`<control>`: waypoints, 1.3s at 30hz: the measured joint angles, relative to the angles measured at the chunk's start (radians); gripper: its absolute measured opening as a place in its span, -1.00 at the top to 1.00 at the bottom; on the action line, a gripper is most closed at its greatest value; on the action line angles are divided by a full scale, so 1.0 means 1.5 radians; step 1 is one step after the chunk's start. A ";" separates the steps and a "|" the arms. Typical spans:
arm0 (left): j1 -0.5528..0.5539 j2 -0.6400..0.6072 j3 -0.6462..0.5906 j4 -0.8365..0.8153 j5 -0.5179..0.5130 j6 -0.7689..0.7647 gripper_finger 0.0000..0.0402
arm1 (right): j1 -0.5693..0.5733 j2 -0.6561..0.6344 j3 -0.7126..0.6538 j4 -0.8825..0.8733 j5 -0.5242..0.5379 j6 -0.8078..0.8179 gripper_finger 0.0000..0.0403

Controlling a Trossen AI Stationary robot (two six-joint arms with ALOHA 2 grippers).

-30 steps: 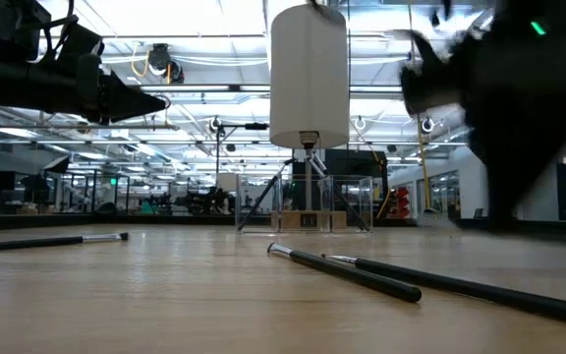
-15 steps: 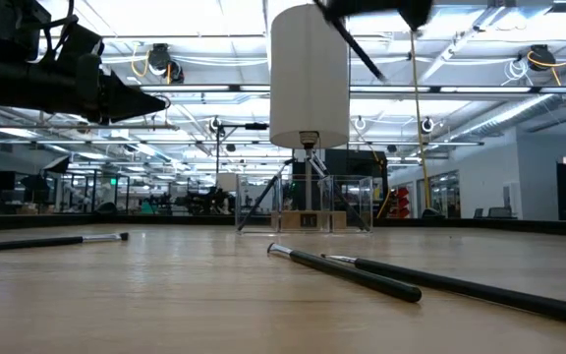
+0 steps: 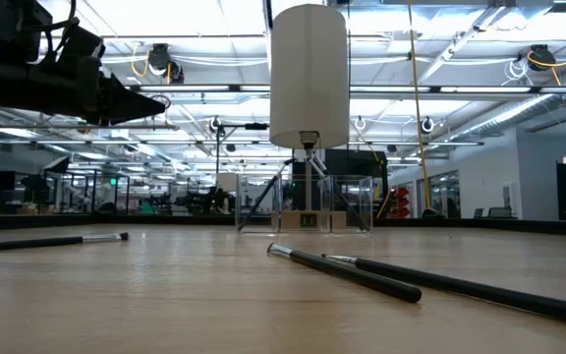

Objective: Put items in baskets/containers
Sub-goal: Put the liner brush into the transparent organizer

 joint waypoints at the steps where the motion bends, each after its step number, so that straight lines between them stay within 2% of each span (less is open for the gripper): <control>1: 0.000 0.000 0.000 -0.005 0.000 0.000 0.79 | -0.018 -0.001 -0.029 0.046 -0.008 -0.001 1.00; 3: 0.000 0.000 0.000 -0.014 0.000 -0.002 0.79 | -0.056 -0.001 -0.095 0.124 -0.023 0.018 1.00; 6: 0.000 0.000 0.000 -0.014 0.000 -0.001 0.79 | -0.107 0.001 -0.183 0.187 -0.048 0.102 1.00; 11: 0.001 0.000 0.000 -0.009 -0.001 0.003 0.79 | -0.149 0.018 -0.246 0.211 -0.045 0.186 1.00; 17: 0.001 0.000 0.000 0.034 -0.002 0.008 0.79 | -0.139 0.108 -0.211 0.264 -0.042 0.174 1.00; 24: 0.001 0.000 0.000 0.032 -0.002 0.012 0.79 | -0.117 0.197 -0.185 0.321 0.065 0.125 1.00; 27: 0.001 0.000 0.000 0.027 -0.002 0.023 0.79 | -0.110 0.201 -0.186 0.307 0.094 0.124 1.00; 39: 0.001 0.000 0.000 0.023 -0.001 0.023 0.79 | -0.113 0.200 -0.189 0.216 0.094 0.157 1.00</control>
